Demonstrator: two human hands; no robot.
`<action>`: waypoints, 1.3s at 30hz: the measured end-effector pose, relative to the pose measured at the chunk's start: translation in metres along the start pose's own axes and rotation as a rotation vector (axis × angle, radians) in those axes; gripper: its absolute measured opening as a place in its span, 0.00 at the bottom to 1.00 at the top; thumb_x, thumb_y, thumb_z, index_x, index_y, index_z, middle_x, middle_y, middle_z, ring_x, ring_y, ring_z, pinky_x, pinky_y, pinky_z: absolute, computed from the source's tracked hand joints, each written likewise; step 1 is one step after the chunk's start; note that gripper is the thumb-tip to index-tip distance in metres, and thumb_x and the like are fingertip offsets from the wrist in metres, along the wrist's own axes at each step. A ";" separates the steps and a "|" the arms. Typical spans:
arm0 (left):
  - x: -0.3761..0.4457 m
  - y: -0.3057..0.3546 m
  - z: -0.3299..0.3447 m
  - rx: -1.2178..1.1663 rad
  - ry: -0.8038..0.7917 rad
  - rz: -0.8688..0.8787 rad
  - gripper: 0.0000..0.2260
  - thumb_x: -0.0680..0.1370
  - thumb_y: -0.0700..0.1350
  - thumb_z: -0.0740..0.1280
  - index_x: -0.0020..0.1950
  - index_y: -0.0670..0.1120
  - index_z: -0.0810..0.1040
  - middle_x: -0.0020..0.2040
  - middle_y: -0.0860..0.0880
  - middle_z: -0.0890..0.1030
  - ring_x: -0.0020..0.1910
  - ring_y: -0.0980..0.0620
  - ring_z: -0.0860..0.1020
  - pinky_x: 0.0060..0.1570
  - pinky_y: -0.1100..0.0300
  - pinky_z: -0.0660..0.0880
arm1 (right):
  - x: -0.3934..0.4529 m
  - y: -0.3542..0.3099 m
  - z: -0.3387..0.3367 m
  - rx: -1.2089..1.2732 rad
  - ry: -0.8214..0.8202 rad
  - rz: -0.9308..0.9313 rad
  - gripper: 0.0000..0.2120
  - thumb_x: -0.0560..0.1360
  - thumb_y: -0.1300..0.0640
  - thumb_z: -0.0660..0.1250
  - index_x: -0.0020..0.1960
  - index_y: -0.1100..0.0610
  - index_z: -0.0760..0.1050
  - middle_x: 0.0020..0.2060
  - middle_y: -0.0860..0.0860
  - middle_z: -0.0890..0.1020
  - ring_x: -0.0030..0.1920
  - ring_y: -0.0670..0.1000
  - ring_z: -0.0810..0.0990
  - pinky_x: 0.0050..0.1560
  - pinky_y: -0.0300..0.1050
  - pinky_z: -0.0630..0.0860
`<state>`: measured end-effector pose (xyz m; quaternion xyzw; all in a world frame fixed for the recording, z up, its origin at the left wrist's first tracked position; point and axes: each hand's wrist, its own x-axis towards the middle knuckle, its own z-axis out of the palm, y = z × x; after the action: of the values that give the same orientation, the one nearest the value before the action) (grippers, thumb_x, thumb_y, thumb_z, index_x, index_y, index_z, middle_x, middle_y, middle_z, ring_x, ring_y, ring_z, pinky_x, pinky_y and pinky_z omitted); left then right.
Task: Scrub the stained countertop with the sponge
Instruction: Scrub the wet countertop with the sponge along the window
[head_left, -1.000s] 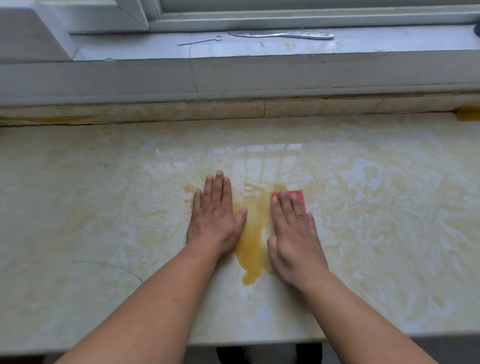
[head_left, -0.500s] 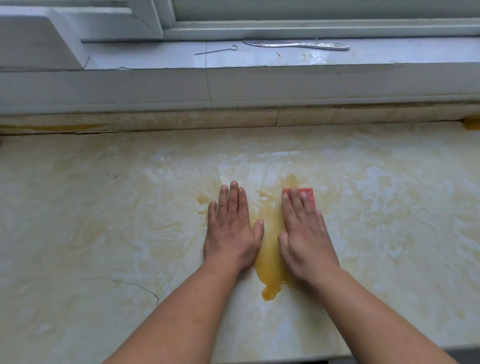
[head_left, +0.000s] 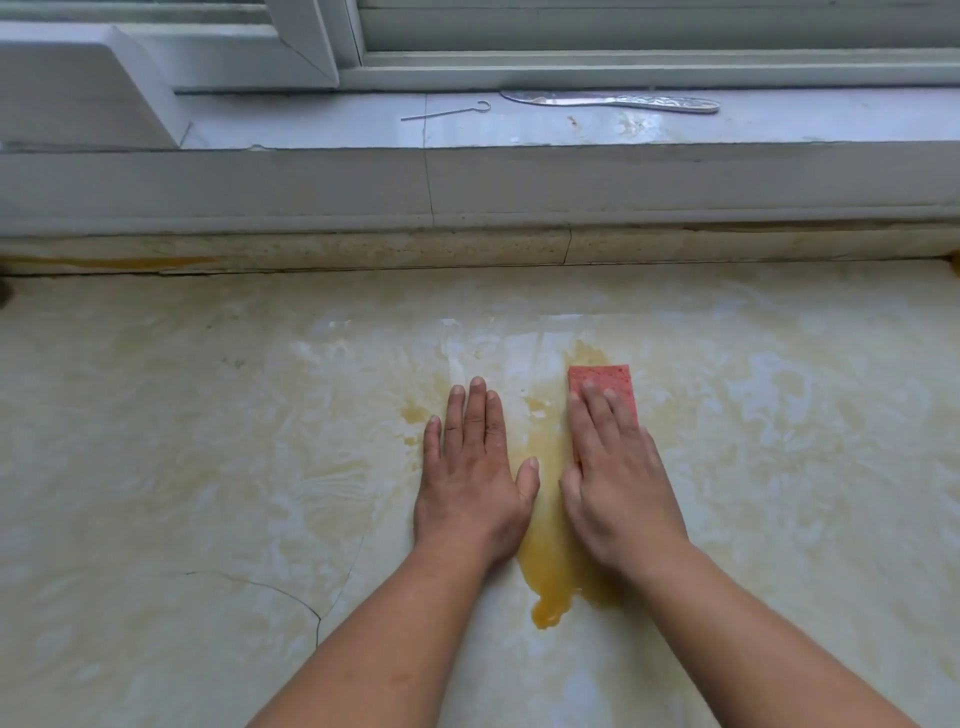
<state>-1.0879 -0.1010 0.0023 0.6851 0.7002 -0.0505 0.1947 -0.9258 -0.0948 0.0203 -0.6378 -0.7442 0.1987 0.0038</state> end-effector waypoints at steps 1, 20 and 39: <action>0.001 0.000 0.000 0.003 0.001 0.000 0.37 0.82 0.64 0.40 0.81 0.45 0.27 0.79 0.48 0.21 0.78 0.49 0.22 0.80 0.44 0.33 | -0.013 0.000 0.002 0.007 -0.006 -0.007 0.37 0.76 0.45 0.47 0.82 0.48 0.40 0.81 0.43 0.39 0.80 0.44 0.35 0.80 0.51 0.45; 0.001 0.002 0.002 0.057 0.015 -0.054 0.39 0.77 0.67 0.36 0.82 0.49 0.28 0.79 0.52 0.21 0.77 0.54 0.21 0.79 0.49 0.29 | 0.047 0.031 0.003 0.015 0.165 -0.095 0.32 0.78 0.49 0.50 0.81 0.55 0.56 0.82 0.52 0.54 0.81 0.55 0.46 0.80 0.57 0.51; 0.001 0.001 0.002 0.041 0.005 -0.036 0.40 0.75 0.66 0.34 0.82 0.48 0.28 0.78 0.52 0.20 0.77 0.52 0.22 0.80 0.48 0.30 | 0.084 0.016 -0.004 0.020 0.188 -0.097 0.29 0.79 0.53 0.55 0.80 0.55 0.60 0.80 0.52 0.61 0.80 0.55 0.52 0.79 0.54 0.54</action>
<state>-1.0861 -0.1010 0.0008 0.6763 0.7118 -0.0665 0.1778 -0.9252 -0.0117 -0.0014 -0.6166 -0.7687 0.1449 0.0895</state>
